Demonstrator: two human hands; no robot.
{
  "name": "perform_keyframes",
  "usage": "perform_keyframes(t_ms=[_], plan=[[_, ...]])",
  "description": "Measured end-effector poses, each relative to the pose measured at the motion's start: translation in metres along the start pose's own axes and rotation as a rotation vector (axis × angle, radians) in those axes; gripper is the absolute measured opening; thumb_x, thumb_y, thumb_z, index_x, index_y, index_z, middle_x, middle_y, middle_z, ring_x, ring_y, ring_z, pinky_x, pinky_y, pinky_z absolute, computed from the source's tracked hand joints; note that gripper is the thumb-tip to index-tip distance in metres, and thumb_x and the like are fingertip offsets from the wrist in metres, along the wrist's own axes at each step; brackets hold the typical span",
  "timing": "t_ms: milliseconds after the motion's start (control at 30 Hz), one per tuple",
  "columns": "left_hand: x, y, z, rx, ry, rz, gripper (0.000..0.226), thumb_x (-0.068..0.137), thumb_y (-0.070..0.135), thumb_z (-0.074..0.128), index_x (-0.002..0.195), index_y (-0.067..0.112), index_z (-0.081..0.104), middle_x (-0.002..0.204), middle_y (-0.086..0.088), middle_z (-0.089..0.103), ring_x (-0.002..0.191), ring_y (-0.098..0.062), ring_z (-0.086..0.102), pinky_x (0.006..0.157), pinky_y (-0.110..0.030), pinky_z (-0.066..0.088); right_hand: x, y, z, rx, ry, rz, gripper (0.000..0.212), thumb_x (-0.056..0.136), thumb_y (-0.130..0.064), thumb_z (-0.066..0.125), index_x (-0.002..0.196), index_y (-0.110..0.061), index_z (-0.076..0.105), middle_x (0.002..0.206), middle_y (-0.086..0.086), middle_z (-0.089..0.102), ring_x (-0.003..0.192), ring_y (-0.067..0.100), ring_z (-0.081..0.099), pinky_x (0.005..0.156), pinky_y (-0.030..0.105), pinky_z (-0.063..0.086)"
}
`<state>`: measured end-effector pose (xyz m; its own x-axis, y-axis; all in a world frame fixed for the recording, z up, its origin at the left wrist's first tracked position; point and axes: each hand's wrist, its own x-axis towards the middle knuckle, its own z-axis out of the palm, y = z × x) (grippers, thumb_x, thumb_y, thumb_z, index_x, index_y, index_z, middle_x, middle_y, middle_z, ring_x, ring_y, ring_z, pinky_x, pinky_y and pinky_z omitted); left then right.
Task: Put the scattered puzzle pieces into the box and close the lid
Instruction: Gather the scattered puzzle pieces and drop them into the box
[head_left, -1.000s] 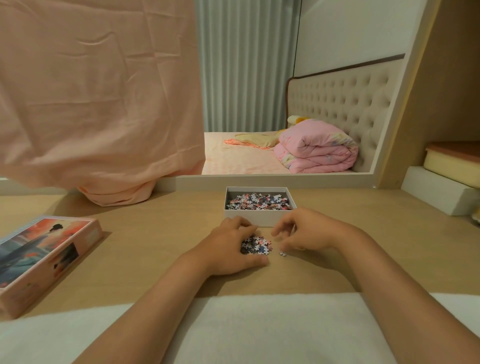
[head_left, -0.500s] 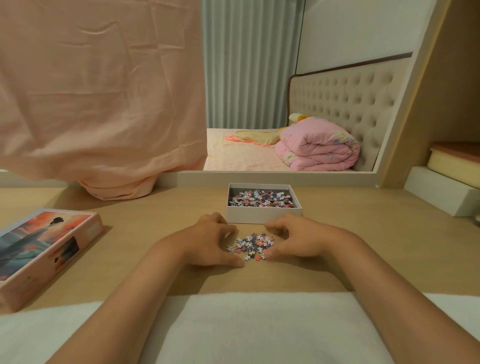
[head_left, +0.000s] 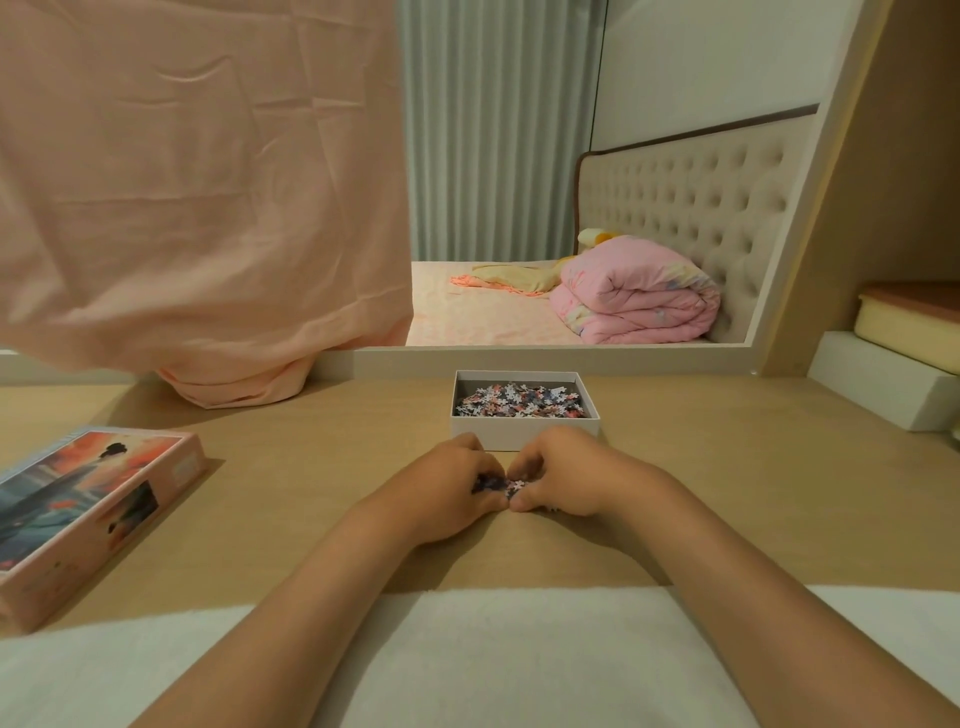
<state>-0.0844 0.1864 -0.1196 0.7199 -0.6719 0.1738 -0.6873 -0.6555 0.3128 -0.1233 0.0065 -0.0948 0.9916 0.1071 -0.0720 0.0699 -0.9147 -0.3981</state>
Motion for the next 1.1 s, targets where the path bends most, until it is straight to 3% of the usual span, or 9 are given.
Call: perform_keyframes(t_ms=[133,267,467,567,600,700,833,933,1100], plan=[[0.0,0.003,0.0,-0.015,0.067,0.014,0.023,0.089,0.032,0.068,0.109,0.022,0.07,0.106,0.001,0.055,0.094,-0.016,0.057,0.077,-0.021,0.038,0.001,-0.004,0.001,0.041,0.039,0.017,0.028,0.078,-0.032,0.084,0.103,-0.026,0.076,0.102,-0.004,0.071,0.094,0.015,0.065,0.085,0.03,0.054],[0.002,0.006,0.0,-0.029,0.137,0.005,0.013,0.089,0.023,0.067,0.102,0.021,0.072,0.101,0.002,0.06,0.084,-0.012,0.055,0.073,-0.02,0.04,0.002,-0.004,0.001,0.068,0.104,0.004,0.014,0.077,-0.025,0.083,0.089,-0.027,0.076,0.089,-0.006,0.071,0.082,0.014,0.066,0.062,0.019,0.047],[-0.001,0.004,-0.001,-0.078,0.148,-0.005,0.019,0.091,0.027,0.065,0.11,0.025,0.069,0.107,0.005,0.061,0.084,-0.009,0.059,0.079,-0.023,0.047,-0.013,0.005,-0.018,0.06,0.054,0.055,0.06,0.07,-0.04,0.087,0.125,-0.027,0.066,0.11,-0.007,0.061,0.102,0.013,0.06,0.085,0.026,0.047],[-0.003,-0.001,-0.007,-0.106,0.151,0.0,0.031,0.09,0.032,0.067,0.121,0.03,0.064,0.114,0.011,0.057,0.084,-0.004,0.059,0.076,-0.017,0.045,-0.023,0.015,-0.024,-0.072,-0.056,0.104,0.053,0.072,-0.046,0.085,0.118,-0.026,0.066,0.11,-0.005,0.062,0.104,0.019,0.058,0.084,0.03,0.048],[-0.004,-0.003,-0.01,-0.106,0.148,-0.004,0.035,0.089,0.035,0.068,0.123,0.031,0.062,0.116,0.011,0.056,0.085,-0.004,0.058,0.077,-0.017,0.045,-0.024,0.017,-0.024,-0.081,-0.084,0.111,0.059,0.074,-0.046,0.083,0.125,-0.023,0.064,0.118,-0.003,0.064,0.108,0.02,0.058,0.089,0.031,0.048],[-0.007,-0.011,-0.014,-0.019,0.026,-0.08,0.057,0.082,0.054,0.069,0.133,0.032,0.055,0.124,0.008,0.048,0.104,-0.01,0.051,0.094,-0.027,0.043,-0.023,0.017,-0.021,-0.031,-0.072,0.111,0.074,0.079,-0.042,0.081,0.142,-0.016,0.053,0.135,0.0,0.061,0.119,0.018,0.057,0.102,0.03,0.044],[-0.006,-0.011,-0.009,0.089,-0.15,-0.11,0.058,0.086,0.059,0.06,0.138,0.035,0.051,0.129,0.004,0.041,0.125,-0.016,0.035,0.109,-0.036,0.033,-0.013,0.007,-0.012,-0.007,-0.066,0.069,0.067,0.082,-0.042,0.078,0.139,-0.017,0.057,0.127,-0.001,0.064,0.11,0.016,0.059,0.094,0.03,0.045],[-0.001,-0.002,-0.005,0.056,-0.116,-0.063,0.046,0.091,0.045,0.061,0.134,0.027,0.058,0.122,0.001,0.046,0.117,-0.017,0.046,0.103,-0.033,0.038,-0.006,-0.003,-0.007,-0.023,-0.043,0.044,0.056,0.084,-0.042,0.076,0.132,-0.017,0.063,0.124,0.001,0.067,0.106,0.017,0.061,0.092,0.029,0.048],[0.002,0.006,-0.002,0.018,0.02,-0.028,0.028,0.09,0.026,0.066,0.118,0.022,0.067,0.106,-0.001,0.055,0.087,-0.013,0.052,0.073,-0.019,0.034,-0.001,-0.007,-0.002,0.025,0.02,0.044,0.04,0.084,-0.034,0.078,0.119,-0.017,0.072,0.114,0.0,0.071,0.099,0.015,0.064,0.089,0.027,0.05]])
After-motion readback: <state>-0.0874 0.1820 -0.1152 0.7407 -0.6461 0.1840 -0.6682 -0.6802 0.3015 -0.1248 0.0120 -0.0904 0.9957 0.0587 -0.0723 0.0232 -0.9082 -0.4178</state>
